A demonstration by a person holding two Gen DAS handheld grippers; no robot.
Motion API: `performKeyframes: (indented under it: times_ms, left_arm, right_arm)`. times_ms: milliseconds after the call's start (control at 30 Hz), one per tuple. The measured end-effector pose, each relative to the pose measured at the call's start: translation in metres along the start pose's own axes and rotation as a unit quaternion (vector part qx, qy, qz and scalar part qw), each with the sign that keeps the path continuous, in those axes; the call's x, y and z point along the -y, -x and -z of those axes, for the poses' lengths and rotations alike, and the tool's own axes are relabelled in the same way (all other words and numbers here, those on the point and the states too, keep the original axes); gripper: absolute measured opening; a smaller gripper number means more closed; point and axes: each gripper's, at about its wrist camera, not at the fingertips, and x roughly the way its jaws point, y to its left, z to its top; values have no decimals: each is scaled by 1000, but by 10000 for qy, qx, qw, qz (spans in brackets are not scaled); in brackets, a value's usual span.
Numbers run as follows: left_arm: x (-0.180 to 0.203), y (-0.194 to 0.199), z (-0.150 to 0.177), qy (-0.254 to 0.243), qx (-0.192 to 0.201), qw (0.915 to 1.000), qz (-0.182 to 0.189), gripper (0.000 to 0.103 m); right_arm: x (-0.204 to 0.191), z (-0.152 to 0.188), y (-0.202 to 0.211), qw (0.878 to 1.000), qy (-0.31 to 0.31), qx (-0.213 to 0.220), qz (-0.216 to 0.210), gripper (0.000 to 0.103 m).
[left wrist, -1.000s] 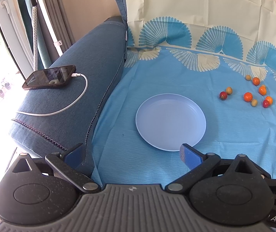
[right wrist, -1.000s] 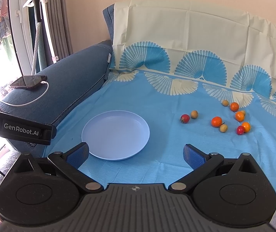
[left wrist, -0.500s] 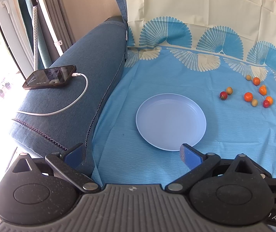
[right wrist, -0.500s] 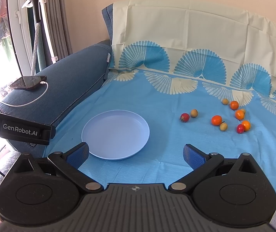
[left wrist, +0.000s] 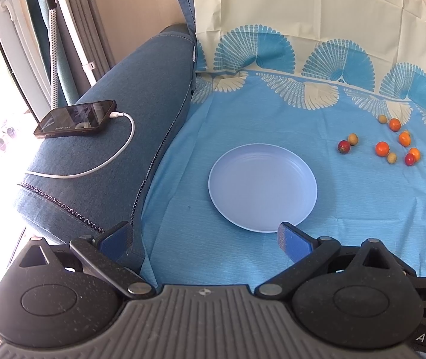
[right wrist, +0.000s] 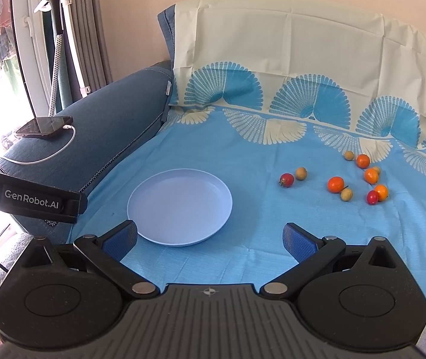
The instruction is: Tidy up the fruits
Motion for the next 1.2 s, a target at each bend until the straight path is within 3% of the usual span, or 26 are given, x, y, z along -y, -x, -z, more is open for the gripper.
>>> performKeyframes:
  times_ms: [467,800,1000,1200]
  left_arm:
    - [5,8,-3,-75,34,9999,137,103]
    - [31,11,-8,-311,11,9991,288,103]
    - [64,3,-19,-504,-25,9976,473,103]
    - [118,-22,-48,-670,-149,9926,1000,103]
  right_arm:
    - [6,1,4,9999,-146,80,40,103]
    - [31,5,9,9983,-530,172,181,103]
    - [67,9,11,9944,-799,342,604,103]
    - [128,18,8,9823,-1185,443,1385,103]
